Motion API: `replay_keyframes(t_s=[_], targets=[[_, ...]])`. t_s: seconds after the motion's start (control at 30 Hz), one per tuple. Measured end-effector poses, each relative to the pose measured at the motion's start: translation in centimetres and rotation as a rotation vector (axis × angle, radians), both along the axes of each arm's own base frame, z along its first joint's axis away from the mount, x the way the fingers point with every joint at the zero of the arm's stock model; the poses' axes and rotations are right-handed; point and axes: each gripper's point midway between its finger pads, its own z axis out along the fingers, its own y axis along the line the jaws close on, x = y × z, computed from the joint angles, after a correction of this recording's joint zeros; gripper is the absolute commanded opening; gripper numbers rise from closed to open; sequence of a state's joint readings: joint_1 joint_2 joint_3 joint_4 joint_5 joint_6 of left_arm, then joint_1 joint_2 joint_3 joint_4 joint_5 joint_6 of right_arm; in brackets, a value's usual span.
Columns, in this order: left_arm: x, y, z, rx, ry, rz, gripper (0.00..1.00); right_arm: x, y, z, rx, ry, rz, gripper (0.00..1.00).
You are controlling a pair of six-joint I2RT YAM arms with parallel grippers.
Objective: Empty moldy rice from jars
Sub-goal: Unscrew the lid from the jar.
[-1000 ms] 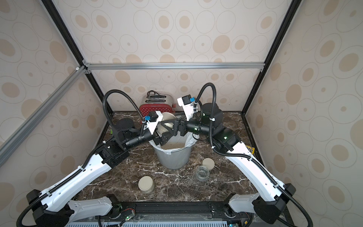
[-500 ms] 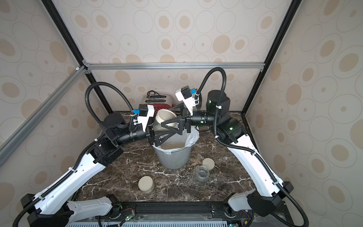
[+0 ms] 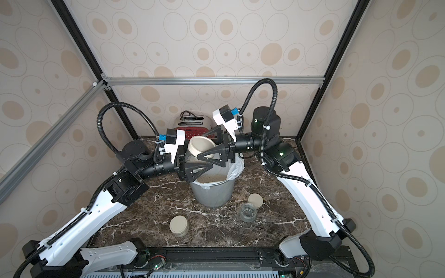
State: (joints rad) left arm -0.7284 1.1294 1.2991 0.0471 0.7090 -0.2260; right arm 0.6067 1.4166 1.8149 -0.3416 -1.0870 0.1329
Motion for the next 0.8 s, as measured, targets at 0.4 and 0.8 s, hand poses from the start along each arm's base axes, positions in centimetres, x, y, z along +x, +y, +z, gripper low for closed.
replay_keyframes(t_s=[0.4, 0.8], targets=[[0.5, -0.4, -2.1, 0.036, -0.002, 0.028, 0.43, 0.8, 0.2, -1.2, -0.035, 0.037, -0.082, 0.99], [0.6, 0.6, -1.5, 0.027, -0.038, 0.085, 0.43, 1.3, -0.7, -1.7, -0.067, 0.049, -0.182, 0.99]])
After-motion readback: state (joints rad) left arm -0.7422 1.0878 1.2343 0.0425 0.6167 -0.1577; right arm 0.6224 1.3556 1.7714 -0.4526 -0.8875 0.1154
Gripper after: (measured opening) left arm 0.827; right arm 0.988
